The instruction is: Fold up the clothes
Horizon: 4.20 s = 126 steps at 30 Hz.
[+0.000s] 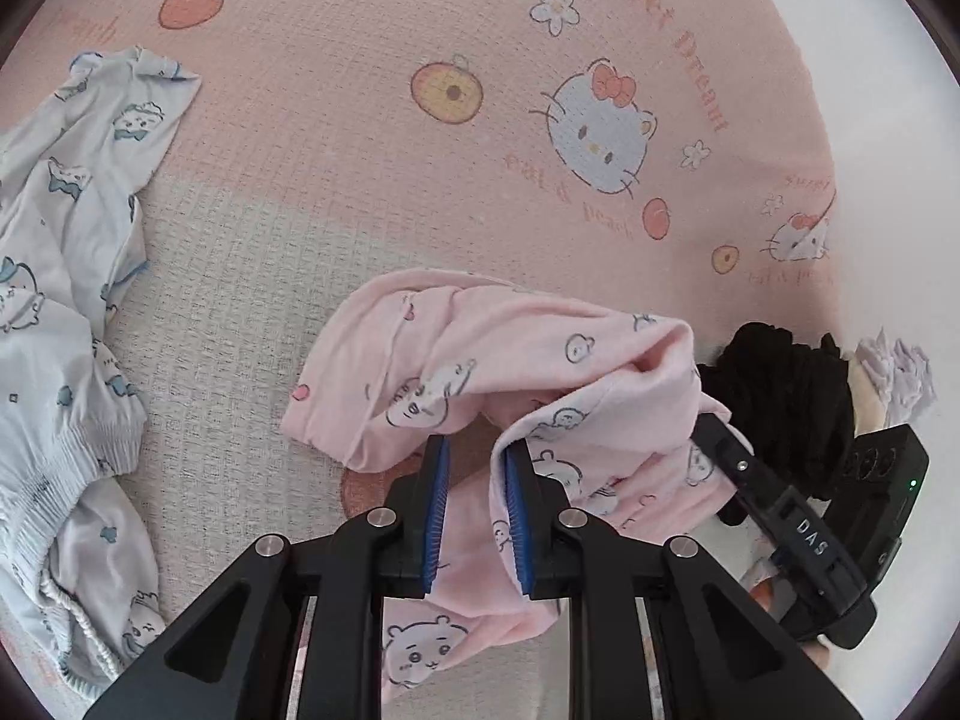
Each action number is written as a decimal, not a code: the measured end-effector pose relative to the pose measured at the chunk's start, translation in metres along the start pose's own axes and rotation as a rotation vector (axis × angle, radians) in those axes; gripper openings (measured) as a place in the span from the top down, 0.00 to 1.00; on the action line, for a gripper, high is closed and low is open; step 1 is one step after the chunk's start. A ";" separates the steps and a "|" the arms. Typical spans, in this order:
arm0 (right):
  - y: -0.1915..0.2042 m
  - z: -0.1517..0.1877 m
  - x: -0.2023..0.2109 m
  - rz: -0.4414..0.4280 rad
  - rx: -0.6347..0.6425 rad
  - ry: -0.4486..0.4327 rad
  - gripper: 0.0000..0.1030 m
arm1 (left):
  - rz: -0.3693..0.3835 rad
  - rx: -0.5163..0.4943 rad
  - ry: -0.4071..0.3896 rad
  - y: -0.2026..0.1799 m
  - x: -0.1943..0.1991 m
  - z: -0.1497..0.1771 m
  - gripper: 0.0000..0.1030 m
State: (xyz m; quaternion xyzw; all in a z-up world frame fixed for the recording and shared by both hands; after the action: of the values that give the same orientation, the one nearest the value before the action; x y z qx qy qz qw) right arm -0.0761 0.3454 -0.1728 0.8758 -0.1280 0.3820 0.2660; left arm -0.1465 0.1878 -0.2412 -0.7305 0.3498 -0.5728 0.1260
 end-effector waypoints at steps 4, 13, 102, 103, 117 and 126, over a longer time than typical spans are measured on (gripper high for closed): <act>-0.004 -0.001 -0.001 0.001 -0.018 0.009 0.84 | -0.014 -0.020 -0.007 0.000 0.001 -0.002 0.84; -0.015 0.007 -0.012 0.051 -0.016 0.059 0.84 | -0.025 -0.029 0.012 0.004 0.001 0.002 0.84; -0.030 0.036 -0.018 0.032 0.075 0.158 0.88 | 0.007 -0.195 0.122 0.021 0.000 0.067 0.88; -0.036 0.032 -0.016 0.032 0.061 0.152 0.88 | 0.037 -0.178 0.137 0.018 -0.001 0.070 0.88; -0.070 0.002 0.022 -0.007 -0.090 0.076 0.88 | 0.223 -0.115 0.285 -0.036 -0.015 0.115 0.88; -0.085 0.003 0.036 -0.013 -0.111 0.076 0.83 | 0.195 -0.197 0.251 -0.072 -0.036 0.103 0.88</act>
State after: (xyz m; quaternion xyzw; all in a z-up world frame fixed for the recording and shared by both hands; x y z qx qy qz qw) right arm -0.0141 0.4132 -0.1792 0.8454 -0.1332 0.4056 0.3210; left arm -0.0287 0.2415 -0.2583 -0.6246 0.4863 -0.6076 0.0644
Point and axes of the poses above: each gripper's, at about its wrist camera, not at the fingertips, and x roughly against the way its jaws point, y to its left, z to its underside, the point moved 9 cm from there along -x, roughly the way its jaws point, and after that the axes turned 2 degrees about z, right-handed, at the moved point
